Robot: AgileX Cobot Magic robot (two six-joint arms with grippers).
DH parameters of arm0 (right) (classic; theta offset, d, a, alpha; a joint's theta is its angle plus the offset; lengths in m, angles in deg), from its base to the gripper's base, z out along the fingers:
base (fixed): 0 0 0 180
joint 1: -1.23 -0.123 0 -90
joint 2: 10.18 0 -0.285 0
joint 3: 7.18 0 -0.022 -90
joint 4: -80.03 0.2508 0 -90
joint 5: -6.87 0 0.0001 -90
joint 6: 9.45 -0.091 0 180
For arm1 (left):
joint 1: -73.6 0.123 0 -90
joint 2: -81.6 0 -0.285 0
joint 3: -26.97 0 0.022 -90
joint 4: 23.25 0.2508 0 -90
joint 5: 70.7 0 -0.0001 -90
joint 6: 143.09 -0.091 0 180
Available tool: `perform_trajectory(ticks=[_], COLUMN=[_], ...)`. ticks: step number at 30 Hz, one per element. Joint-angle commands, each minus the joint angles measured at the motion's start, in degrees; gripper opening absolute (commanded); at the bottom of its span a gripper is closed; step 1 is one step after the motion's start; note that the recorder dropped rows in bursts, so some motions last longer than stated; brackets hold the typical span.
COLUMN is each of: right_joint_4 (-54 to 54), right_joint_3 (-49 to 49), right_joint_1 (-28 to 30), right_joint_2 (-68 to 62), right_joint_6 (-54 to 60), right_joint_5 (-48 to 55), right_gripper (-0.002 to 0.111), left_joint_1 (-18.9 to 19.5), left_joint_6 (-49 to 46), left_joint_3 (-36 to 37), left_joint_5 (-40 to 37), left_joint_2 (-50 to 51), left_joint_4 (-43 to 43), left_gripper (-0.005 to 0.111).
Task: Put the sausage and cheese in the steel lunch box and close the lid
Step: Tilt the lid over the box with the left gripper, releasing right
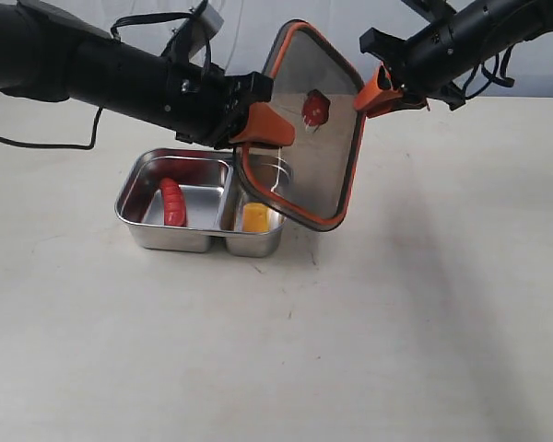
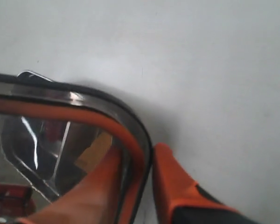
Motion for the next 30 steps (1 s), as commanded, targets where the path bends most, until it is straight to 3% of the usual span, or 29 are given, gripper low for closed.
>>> perform_trajectory(ticks=[1, 3, 8, 14, 21, 30], right_joint_4=[1.32, 1.32, 1.45, 1.45, 1.55, 1.39], right_joint_3=[-0.03, -0.03, -0.03, -0.03, -0.03, -0.03], right_joint_1=[-0.56, -0.56, 0.13, 3.20, 8.04, 9.82], right_joint_2=[0.58, 0.58, 0.78, 3.11, 5.78, 6.11], right_joint_6=[1.92, 2.30, 2.46, 2.46, 2.46, 2.46], right_joint_5=[4.24, 4.33, 4.36, 3.90, 3.70, 3.68], right_gripper=[0.059, 0.068, 0.062, 0.062, 0.062, 0.062], left_joint_1=[-0.51, -0.51, -0.23, 2.75, 6.54, 6.42], left_joint_6=[-1.66, -1.66, -1.78, -1.78, -1.78, -1.67], left_joint_3=[-0.18, -0.18, -0.18, -0.44, -3.46, -8.00], left_joint_5=[-1.54, -1.54, -1.54, -0.57, 2.95, 5.78], left_joint_2=[-0.34, -0.34, -0.44, -1.47, -3.11, -3.57], left_joint_4=[0.19, 1.24, 1.62, 4.18, 16.14, 34.52], left_gripper=[0.000, 0.000, 0.000, 0.000, 0.000, 0.000])
